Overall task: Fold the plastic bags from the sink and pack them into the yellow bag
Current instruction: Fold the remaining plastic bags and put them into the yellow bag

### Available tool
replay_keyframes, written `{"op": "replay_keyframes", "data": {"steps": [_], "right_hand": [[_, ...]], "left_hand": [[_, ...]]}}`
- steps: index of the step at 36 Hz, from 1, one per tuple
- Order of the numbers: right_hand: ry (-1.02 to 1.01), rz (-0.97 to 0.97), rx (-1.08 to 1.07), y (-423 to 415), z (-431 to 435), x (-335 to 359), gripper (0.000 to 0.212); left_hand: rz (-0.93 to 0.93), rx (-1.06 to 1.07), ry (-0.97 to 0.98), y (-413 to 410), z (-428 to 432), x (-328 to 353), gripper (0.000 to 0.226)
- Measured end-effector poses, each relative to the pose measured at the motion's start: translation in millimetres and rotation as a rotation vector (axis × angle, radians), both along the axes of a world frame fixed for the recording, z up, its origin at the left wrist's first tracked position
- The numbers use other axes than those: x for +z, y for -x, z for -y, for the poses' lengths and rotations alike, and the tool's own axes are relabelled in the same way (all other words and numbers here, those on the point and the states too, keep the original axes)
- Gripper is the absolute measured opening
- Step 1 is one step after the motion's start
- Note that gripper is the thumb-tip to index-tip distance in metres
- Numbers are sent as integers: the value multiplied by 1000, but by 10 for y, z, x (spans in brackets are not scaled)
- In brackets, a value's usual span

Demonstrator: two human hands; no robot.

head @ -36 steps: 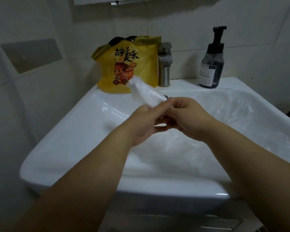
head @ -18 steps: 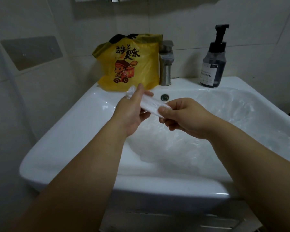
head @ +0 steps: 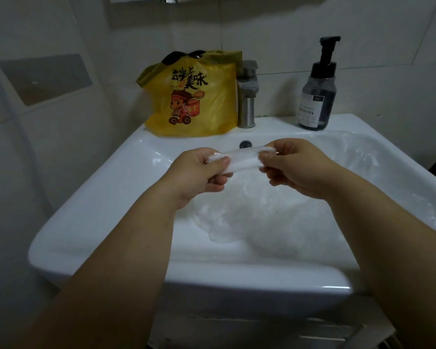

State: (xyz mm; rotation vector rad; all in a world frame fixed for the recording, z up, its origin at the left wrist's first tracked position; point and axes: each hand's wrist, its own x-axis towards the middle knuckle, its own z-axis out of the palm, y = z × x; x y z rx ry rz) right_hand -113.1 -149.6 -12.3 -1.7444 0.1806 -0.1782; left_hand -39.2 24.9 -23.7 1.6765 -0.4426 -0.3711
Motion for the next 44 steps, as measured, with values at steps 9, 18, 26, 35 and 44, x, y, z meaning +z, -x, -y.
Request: {"op": "replay_keyframes", "data": {"steps": [9,18,26,35,44], "right_hand": [[-199,-24,128,70,94,78,13],[-458,71,191,64,70,121,25],[-398,72,201,92,44,130,18],[-95,-7,58,45,52,55,30],[-26,10,-41,25,-66,62,7]], "left_hand": [[-185,-127,177,79,-30,116,9],[-288,-174,388,117,-30,185,25],[-267,-124,390,107,-27,189,16],[13,46,241,39,14,58,12],[-37,116,353,-12,48,76,10]]}}
